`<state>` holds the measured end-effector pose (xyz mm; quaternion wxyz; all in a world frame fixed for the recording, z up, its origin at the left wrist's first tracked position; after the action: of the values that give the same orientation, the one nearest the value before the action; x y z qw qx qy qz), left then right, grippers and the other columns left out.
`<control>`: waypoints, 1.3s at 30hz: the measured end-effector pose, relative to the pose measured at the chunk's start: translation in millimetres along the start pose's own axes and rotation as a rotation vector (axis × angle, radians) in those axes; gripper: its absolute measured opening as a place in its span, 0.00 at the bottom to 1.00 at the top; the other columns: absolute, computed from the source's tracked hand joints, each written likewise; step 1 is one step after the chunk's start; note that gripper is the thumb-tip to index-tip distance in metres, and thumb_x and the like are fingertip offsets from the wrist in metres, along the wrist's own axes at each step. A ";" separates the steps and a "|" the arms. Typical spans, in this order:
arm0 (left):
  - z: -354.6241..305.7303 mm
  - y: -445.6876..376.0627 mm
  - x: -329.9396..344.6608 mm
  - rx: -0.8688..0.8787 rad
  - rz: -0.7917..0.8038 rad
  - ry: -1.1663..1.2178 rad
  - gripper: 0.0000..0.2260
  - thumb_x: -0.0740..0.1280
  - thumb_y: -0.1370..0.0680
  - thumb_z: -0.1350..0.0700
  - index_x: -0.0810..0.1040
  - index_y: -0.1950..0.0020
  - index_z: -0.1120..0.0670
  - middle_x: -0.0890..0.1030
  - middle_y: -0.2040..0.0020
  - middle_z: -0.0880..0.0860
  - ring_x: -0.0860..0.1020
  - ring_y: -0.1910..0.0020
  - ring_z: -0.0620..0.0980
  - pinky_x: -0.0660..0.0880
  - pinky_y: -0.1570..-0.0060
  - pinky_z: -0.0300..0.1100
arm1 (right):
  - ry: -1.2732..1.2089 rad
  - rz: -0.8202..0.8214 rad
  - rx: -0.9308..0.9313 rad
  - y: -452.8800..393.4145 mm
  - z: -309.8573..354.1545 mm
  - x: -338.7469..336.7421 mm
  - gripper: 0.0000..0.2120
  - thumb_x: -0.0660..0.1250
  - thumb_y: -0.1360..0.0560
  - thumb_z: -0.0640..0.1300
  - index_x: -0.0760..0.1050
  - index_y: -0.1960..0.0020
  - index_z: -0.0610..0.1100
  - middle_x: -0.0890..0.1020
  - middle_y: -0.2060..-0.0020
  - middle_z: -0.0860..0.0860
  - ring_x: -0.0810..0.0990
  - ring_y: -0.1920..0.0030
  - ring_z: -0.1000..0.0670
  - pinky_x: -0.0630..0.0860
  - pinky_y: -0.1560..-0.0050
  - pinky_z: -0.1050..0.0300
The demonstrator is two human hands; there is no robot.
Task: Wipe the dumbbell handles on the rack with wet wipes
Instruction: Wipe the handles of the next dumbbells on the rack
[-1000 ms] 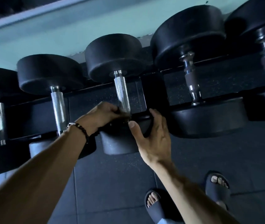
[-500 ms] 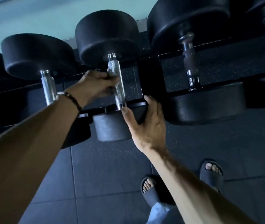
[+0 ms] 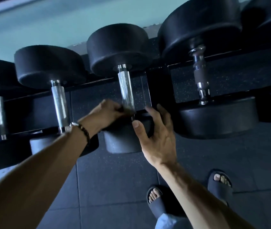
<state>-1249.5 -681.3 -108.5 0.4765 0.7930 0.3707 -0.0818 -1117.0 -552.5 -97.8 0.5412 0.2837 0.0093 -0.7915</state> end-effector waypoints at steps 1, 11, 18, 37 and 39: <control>5.0 3.8 5.1 -0.017 0.040 -0.055 0.08 0.76 0.28 0.49 0.81 0.66 0.46 0.81 0.73 0.41 0.78 0.72 0.36 0.73 0.70 0.28 | 0.019 0.006 -0.024 1.6 2.0 -0.5 0.30 0.54 0.28 0.73 0.67 0.30 0.61 0.63 0.24 0.50 0.64 0.26 0.46 0.66 0.29 0.39; -6.7 -11.4 -10.8 0.002 -0.093 0.158 0.05 0.77 0.29 0.50 0.85 0.62 0.50 0.84 0.68 0.46 0.81 0.68 0.41 0.82 0.54 0.43 | 0.150 -0.022 -0.182 10.2 6.3 5.2 0.24 0.50 0.20 0.66 0.66 0.30 0.56 0.66 0.26 0.43 0.65 0.27 0.38 0.67 0.30 0.39; -30.3 -33.3 -40.2 0.066 -0.342 0.637 0.04 0.75 0.27 0.60 0.82 0.56 0.54 0.84 0.61 0.48 0.83 0.61 0.43 0.80 0.60 0.38 | 0.154 -0.049 -0.187 10.7 6.2 5.3 0.25 0.48 0.20 0.68 0.65 0.31 0.56 0.68 0.28 0.42 0.68 0.29 0.38 0.70 0.33 0.35; 0.9 -30.9 0.9 0.078 0.231 0.774 0.16 0.68 0.25 0.48 0.82 0.44 0.58 0.82 0.45 0.58 0.80 0.47 0.54 0.81 0.53 0.42 | 0.162 -0.046 -0.182 9.3 3.6 5.8 0.23 0.51 0.21 0.66 0.65 0.32 0.57 0.68 0.30 0.48 0.68 0.30 0.40 0.71 0.37 0.34; -12.8 -46.5 -15.2 0.120 0.144 0.892 0.13 0.65 0.21 0.51 0.78 0.41 0.59 0.81 0.45 0.56 0.81 0.46 0.52 0.80 0.51 0.43 | 0.166 -0.054 -0.186 9.0 3.5 5.6 0.24 0.48 0.21 0.68 0.65 0.33 0.56 0.68 0.30 0.47 0.69 0.30 0.40 0.71 0.36 0.34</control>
<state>-1294.1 -666.0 -126.7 0.2281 0.8007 0.4783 0.2796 -1112.1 -562.1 -94.8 0.5412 0.2964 0.1348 -0.7753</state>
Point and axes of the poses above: each hand's wrist, its own y-axis away from the middle knuckle, its own x-axis out of the palm, z = x × y, the point moved 6 cm from there along -y, towards the middle knuckle
